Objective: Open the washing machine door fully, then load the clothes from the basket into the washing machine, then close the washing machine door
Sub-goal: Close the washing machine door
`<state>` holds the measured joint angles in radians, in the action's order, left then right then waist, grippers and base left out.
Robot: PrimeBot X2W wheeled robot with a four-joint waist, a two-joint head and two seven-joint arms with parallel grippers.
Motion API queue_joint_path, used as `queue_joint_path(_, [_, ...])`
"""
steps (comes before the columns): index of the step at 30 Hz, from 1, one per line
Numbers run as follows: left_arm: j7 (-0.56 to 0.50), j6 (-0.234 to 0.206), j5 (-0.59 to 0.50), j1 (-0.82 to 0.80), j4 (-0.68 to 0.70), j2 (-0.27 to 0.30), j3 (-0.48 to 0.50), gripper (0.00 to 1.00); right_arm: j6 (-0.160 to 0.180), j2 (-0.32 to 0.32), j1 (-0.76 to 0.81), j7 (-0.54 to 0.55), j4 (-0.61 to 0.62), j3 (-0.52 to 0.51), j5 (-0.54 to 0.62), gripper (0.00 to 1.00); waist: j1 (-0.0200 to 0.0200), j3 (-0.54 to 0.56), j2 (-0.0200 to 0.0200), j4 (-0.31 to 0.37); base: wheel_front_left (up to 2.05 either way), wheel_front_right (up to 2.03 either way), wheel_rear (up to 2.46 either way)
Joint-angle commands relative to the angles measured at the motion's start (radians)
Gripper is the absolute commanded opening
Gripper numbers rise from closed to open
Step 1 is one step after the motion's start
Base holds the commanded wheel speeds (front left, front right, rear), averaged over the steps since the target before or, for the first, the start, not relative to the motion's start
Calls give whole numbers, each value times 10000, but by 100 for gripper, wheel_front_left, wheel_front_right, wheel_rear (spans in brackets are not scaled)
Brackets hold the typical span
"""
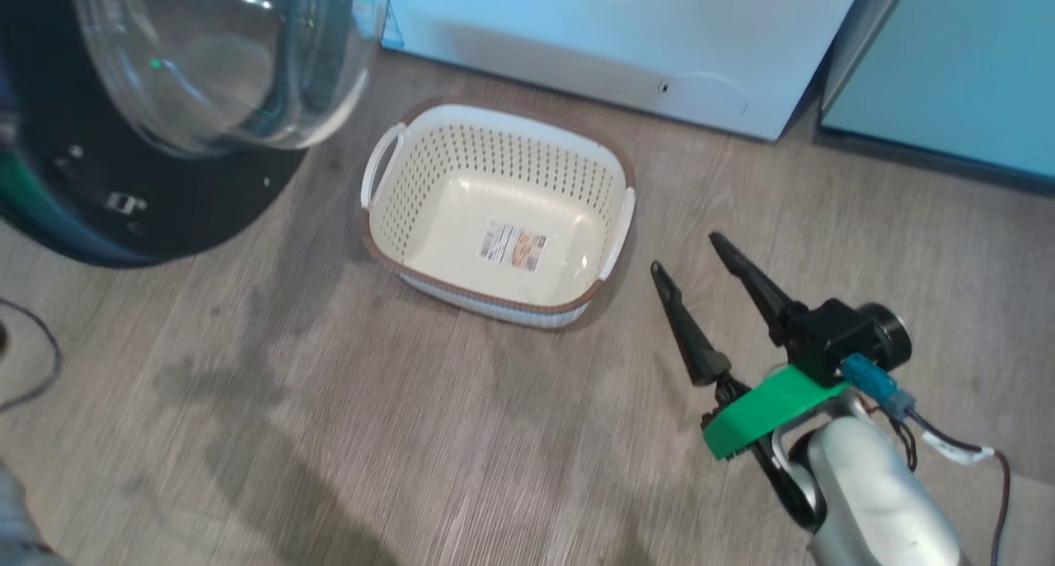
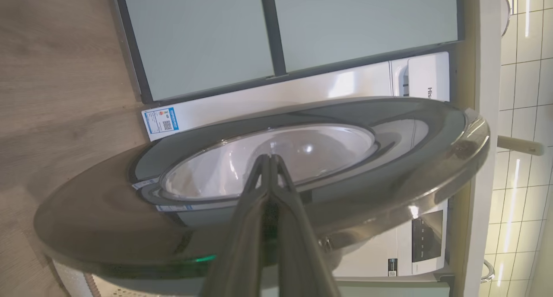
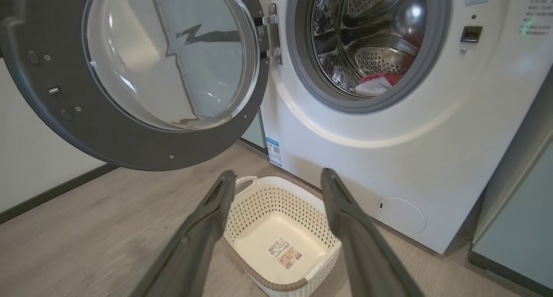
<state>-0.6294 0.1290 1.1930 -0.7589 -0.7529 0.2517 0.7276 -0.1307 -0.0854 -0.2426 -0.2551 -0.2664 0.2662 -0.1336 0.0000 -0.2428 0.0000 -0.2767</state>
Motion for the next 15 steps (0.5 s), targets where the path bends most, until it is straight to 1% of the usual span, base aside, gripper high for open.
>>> queue_joint_path(1, [-199,17,166,227,454,333,-100,0,0,211,26,-67,264,243,-107,100,0,277,0,111,0,0,0])
queue_joint_path(9, [-687,17,732,782,1045,-314,-738,0,0,309,337,-67,206,291,-246,100,0,849,0,349,0,0,0])
queue_joint_path(15, [-891,17,1184,945,1360,-767,-927,0,0,338,424,-67,237,218,-303,100,0,1023,0,644,0,0,0])
